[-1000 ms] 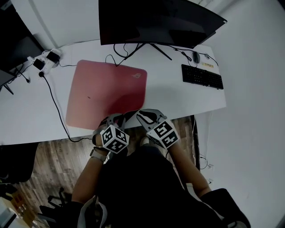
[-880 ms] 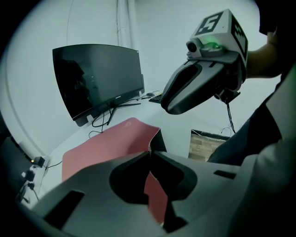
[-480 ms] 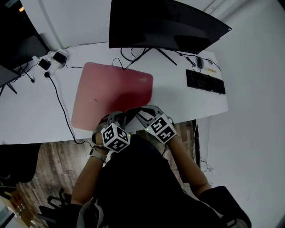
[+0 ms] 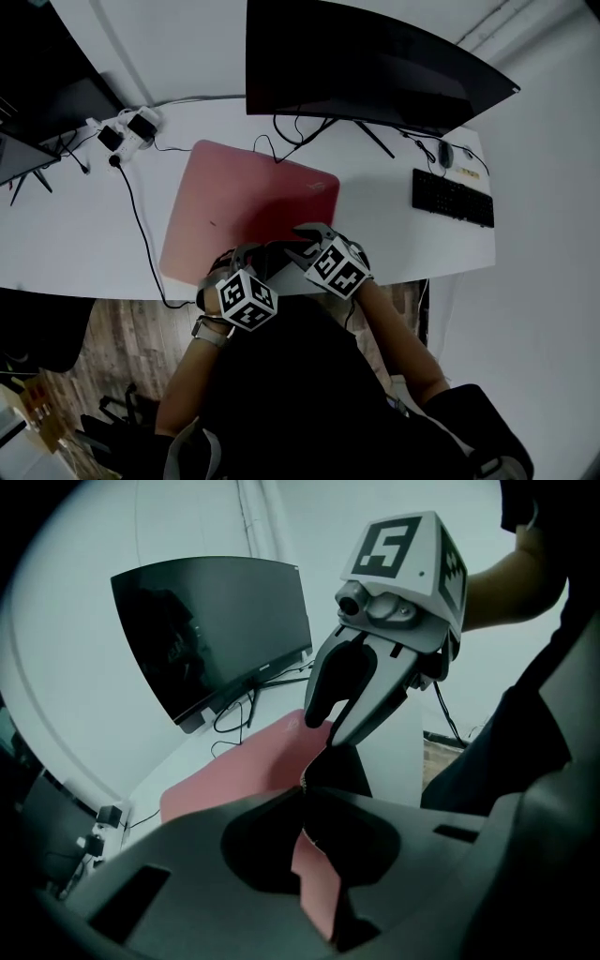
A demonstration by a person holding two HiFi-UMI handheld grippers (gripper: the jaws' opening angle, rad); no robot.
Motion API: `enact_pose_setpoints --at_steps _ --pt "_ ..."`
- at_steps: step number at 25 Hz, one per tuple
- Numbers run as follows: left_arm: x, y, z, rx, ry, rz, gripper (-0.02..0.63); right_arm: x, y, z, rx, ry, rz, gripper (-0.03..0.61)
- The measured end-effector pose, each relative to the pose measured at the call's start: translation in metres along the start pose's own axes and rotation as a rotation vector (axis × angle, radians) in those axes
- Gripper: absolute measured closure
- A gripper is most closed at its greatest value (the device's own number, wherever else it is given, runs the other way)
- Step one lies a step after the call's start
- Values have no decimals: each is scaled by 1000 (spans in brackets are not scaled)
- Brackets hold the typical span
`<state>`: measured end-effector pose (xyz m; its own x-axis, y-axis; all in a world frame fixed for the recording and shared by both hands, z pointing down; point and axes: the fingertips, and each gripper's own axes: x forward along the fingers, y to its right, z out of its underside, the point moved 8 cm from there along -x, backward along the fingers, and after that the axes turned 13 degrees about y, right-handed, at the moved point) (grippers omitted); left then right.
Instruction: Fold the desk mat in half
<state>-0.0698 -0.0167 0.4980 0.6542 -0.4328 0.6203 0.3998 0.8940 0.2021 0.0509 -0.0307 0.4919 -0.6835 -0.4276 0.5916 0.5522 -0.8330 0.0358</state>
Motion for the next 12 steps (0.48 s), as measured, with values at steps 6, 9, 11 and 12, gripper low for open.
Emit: enact_pose_setpoints --at_steps 6,9,11,12 --pt "13 -11 -7 2 -50 -43 581 17 20 3 -55 -38 -186 437" --pt "16 -18 -12 3 -63 -74 581 23 29 4 -78 -45 -227 439" --pt "18 -22 -14 2 -67 -92 581 26 34 4 -98 -48 -247 445" --pt "18 -24 -14 2 -69 -99 581 28 36 4 -105 -47 -254 455"
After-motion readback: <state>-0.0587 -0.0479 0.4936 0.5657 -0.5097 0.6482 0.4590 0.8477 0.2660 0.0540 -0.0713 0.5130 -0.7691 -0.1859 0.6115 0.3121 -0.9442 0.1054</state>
